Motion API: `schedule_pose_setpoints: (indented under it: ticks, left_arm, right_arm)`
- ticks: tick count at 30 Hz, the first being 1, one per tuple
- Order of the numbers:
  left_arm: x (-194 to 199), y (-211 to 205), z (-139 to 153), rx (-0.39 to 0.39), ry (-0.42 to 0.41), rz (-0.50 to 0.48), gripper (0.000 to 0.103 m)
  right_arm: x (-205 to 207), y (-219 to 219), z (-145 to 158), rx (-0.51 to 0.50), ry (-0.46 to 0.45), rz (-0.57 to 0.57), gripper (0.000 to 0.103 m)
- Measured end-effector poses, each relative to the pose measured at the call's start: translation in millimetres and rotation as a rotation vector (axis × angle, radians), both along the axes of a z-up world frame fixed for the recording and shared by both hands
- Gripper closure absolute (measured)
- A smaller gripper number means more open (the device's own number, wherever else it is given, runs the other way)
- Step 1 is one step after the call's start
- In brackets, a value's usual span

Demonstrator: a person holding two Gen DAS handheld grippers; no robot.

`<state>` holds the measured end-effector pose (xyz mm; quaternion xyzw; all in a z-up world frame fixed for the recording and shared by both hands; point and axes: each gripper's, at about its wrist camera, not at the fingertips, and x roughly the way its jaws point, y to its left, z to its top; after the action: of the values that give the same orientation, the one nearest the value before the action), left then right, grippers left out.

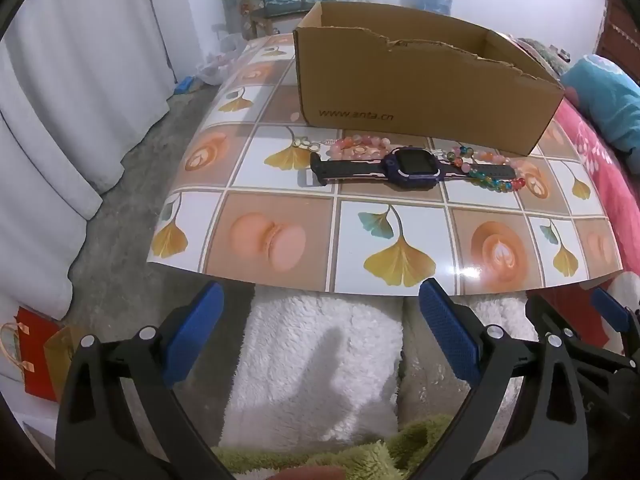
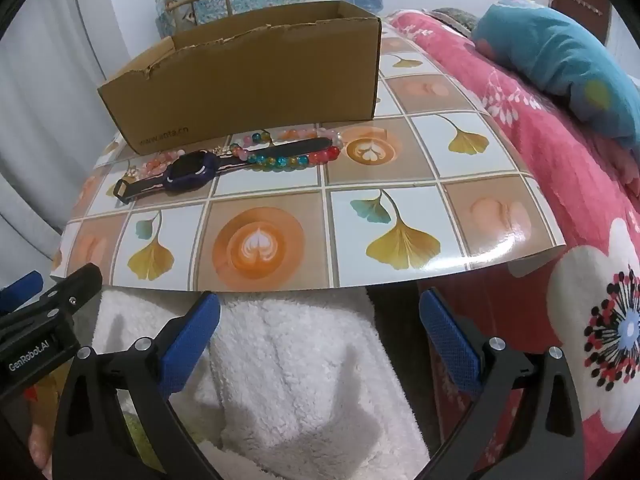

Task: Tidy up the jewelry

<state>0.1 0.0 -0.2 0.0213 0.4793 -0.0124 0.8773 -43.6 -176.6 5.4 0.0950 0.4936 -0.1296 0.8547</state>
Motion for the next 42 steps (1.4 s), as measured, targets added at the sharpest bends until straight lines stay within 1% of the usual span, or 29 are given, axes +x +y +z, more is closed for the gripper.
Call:
schedule_pose_setpoints:
  ticks: [15,42]
  left_arm:
    - [-0.6,-1.6,-2.6,-0.003,0.007,-0.003,0.008]
    - [0.6,-1.1,-2.6,-0.003,0.013,-0.006,0.008]
  right_arm:
    - [0.0,-5.3,2.5,0.008,-0.003,0.002,0.006]
    - [1.2,0.0,0.3,0.018,-0.007,0.000,0.006]
